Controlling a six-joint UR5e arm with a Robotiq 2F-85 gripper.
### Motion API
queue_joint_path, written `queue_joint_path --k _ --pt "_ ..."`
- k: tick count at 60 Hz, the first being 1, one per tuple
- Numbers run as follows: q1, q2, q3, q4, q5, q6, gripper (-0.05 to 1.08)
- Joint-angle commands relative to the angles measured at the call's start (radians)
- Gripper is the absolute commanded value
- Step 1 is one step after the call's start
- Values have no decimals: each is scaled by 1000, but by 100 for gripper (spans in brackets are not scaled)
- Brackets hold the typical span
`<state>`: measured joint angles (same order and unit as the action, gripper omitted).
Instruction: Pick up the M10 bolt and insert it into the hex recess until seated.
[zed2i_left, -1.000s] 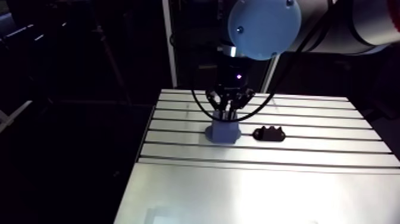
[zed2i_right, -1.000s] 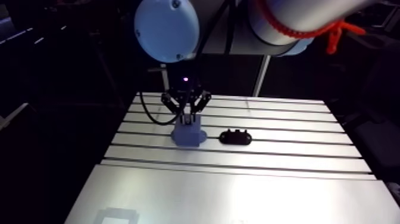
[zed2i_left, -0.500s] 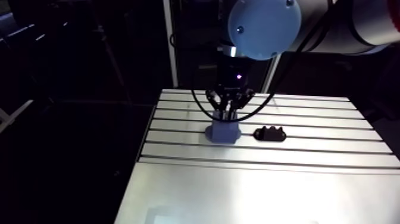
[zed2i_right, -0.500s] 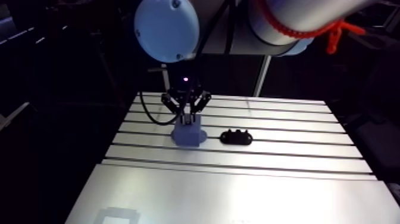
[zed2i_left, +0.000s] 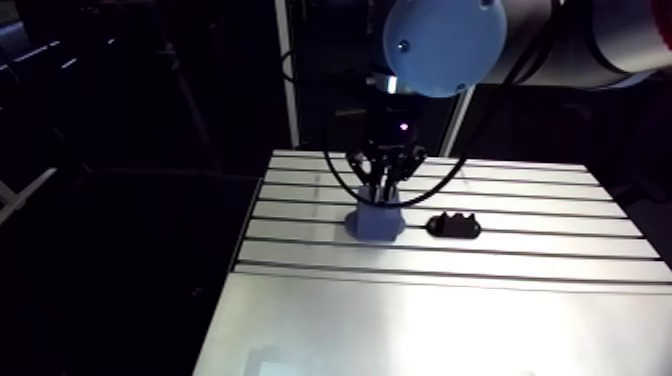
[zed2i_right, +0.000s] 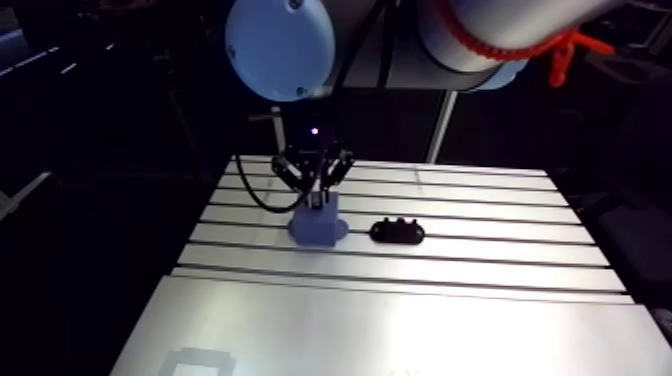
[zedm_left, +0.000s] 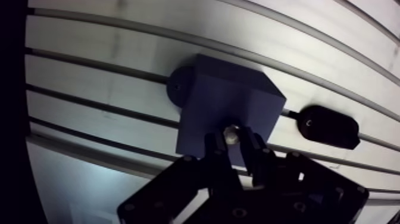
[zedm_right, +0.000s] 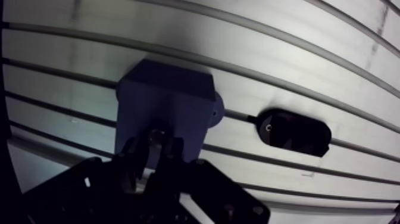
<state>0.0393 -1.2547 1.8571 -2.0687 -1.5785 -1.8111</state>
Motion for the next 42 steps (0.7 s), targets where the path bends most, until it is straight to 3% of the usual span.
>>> queue_joint_path --k 1,16,42 --pt "1 -1 -2 12 -2 -70 73" --pt "1 2 -6 14 -30 -158 73" --pt "-1 -2 -8 12 -31 -295 73"
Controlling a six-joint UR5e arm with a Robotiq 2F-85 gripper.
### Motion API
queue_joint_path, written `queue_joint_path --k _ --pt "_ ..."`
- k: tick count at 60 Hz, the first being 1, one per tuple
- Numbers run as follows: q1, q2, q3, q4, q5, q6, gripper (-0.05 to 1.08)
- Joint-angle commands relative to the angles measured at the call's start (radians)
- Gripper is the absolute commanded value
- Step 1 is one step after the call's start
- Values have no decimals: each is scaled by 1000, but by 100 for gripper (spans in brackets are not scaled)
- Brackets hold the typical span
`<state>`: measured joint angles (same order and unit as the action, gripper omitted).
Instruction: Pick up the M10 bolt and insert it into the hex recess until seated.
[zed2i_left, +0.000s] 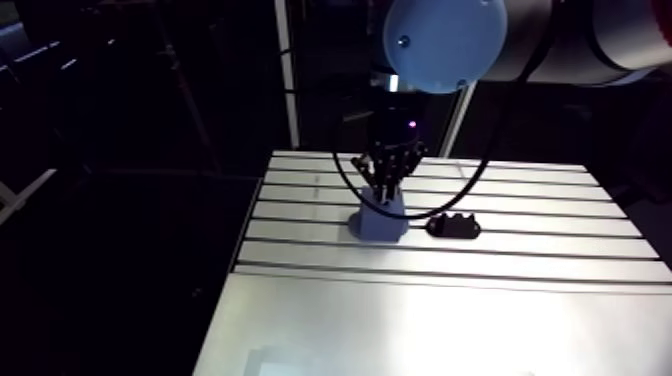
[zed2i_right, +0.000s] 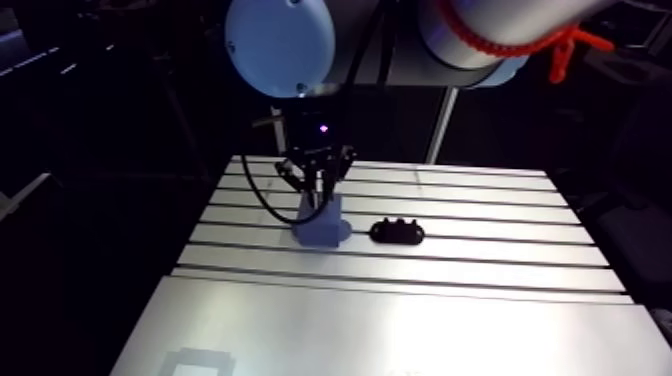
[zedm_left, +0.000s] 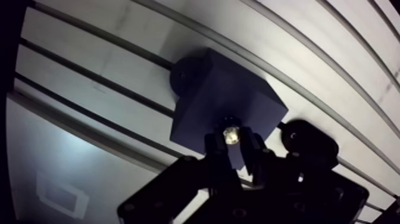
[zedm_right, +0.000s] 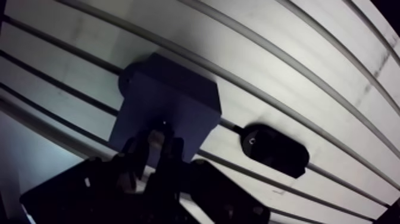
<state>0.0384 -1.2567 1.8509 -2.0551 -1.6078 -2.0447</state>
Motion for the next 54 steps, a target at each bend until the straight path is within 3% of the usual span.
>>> queue_joint_path --k 1,22,27,28,29,30,31,32,33,34,41,54 --pt "0 0 -3 -1 -2 -66 73" --pt "0 4 -2 -6 -8 -93 72" --pt "0 3 -2 -6 -8 -93 60" --pt "1 3 -2 -5 -8 -92 48" --pt "1 3 -2 -5 -8 -92 48" --pt "0 3 -2 -4 -8 -93 31" --pt "0 3 -2 -4 -8 -93 31" --pt "0 3 0 -4 -12 -93 15" --pt "0 3 0 -4 -12 -93 15" --pt "0 3 1 -4 -18 -92 5" --pt "3 1 4 -10 -33 -93 1" --pt "4 -5 3 -18 -31 -92 1"
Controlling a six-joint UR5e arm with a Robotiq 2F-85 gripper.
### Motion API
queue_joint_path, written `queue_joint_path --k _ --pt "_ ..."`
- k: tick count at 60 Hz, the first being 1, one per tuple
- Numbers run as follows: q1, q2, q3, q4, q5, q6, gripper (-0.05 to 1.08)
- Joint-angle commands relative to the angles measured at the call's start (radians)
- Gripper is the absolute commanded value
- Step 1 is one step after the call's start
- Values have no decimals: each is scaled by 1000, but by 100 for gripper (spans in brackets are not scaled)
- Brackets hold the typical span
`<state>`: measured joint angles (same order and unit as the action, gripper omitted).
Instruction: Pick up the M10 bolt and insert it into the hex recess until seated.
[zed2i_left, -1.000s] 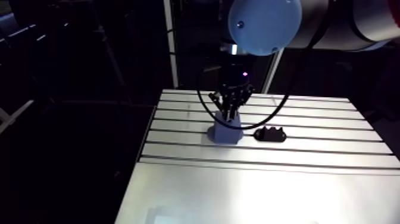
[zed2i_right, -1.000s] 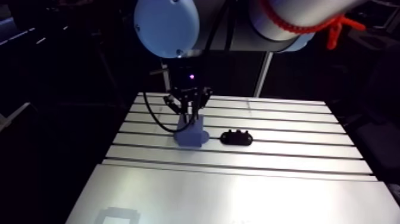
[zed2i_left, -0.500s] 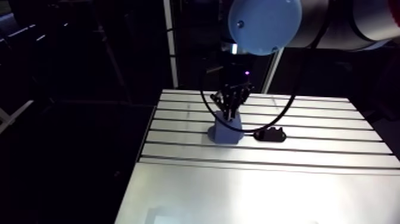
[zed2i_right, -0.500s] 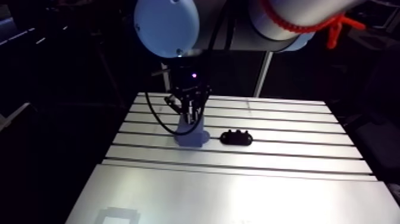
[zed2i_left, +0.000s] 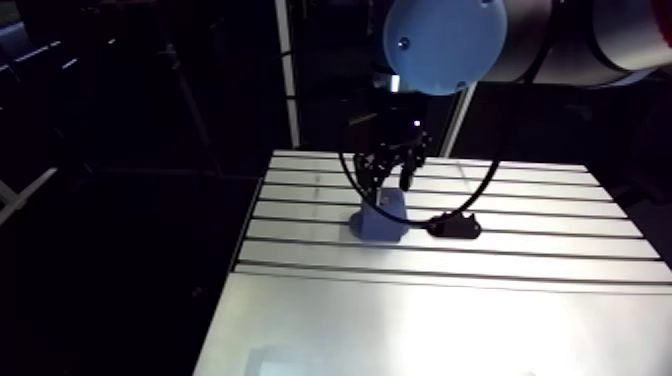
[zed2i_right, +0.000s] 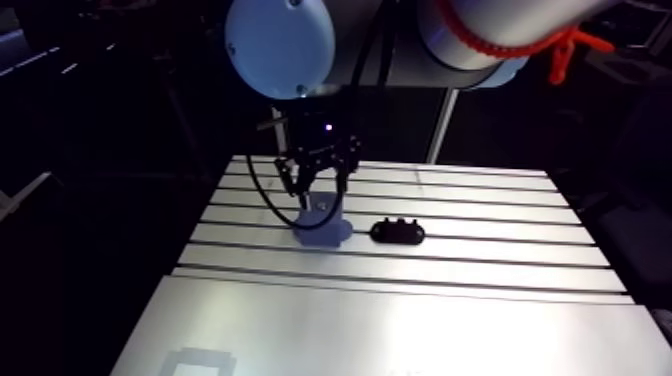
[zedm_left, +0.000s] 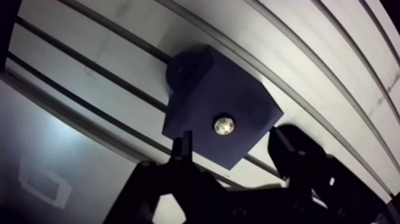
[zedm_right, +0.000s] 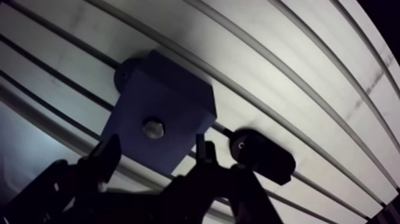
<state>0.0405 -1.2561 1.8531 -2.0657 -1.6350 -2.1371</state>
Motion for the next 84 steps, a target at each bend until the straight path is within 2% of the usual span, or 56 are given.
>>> queue_joint_path --k 1,16,21,23,24,25,26,28,29,30,31,32,33,34,35,36,37,38,39,41,46,49,51,66,84 --pt "2 -5 -1 -8 -4 2 1" --pt "4 -27 -5 -8 9 25 2" --pt "4 -31 -10 -6 8 49 5" --pt "4 -34 -18 -2 7 95 13" --pt "4 -34 -18 -2 7 95 13" --pt "4 -35 -22 1 7 123 20" --pt "4 -35 -22 1 7 123 20" --pt "4 -36 -26 6 4 199 40" --pt "4 -36 -26 6 4 199 40" --pt "3 -39 -28 10 4 248 52" --pt "3 -39 -28 10 4 248 52" --pt "2 -40 -30 12 4 294 62" --pt "2 -40 -30 12 4 294 62" --pt "4 -41 -30 15 2 337 72" --pt "4 -41 -30 15 2 337 72" --pt "4 -42 -31 18 3 372 83" --pt "4 -42 -31 18 3 372 83" --pt "4 -44 -31 22 6 401 91" --pt "4 -44 -31 22 6 401 91" --pt "5 -44 -34 37 9 454 102" --pt "10 -44 -40 70 15 508 106" --pt "14 -43 -45 102 30 557 107" --pt "16 -42 -44 105 34 571 108" --pt "19 -25 -30 69 25 580 108" --pt "18 -7 -19 22 25 569 108"
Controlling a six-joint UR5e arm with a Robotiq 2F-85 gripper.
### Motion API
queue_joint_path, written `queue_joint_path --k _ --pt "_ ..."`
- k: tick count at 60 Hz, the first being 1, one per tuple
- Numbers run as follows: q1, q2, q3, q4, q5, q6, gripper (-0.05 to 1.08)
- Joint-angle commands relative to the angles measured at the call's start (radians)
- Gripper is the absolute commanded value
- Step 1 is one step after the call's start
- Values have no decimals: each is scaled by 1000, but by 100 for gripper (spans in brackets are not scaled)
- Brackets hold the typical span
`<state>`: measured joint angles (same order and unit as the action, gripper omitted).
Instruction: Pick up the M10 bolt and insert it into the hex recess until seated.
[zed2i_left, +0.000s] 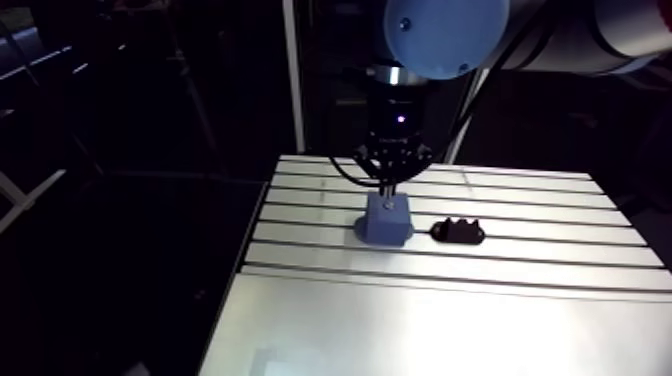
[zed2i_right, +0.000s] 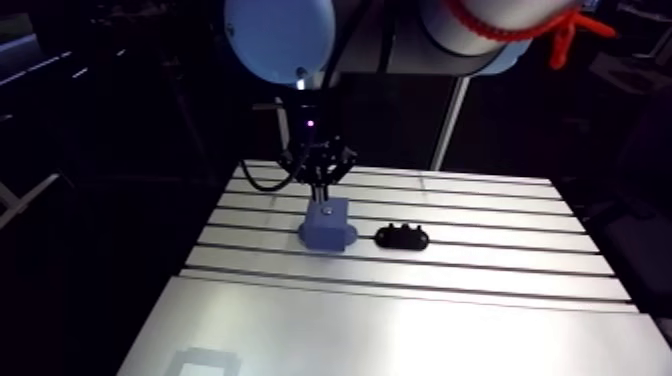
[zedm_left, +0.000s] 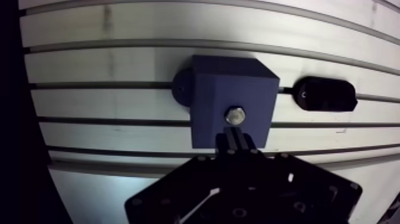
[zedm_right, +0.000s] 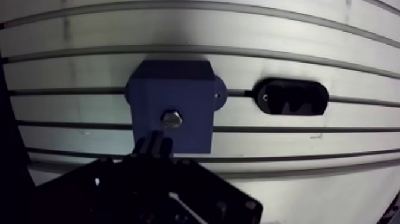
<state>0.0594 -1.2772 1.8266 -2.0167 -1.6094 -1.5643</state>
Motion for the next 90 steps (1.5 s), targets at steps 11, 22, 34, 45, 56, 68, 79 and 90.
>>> queue_joint_path --k 11,22,34,45,56,68,79,90 --pt "-7 19 10 -43 1 -6 108" --pt "-10 26 10 -44 4 -6 108" --pt "-12 29 8 -43 10 -6 108" --pt "-12 31 9 -41 12 -7 108" --pt "-13 35 7 -41 12 -8 108" --pt "-16 36 3 -37 10 -9 108" --pt "-19 37 1 -35 10 -23 108" --pt "-20 37 0 -34 9 -27 108"
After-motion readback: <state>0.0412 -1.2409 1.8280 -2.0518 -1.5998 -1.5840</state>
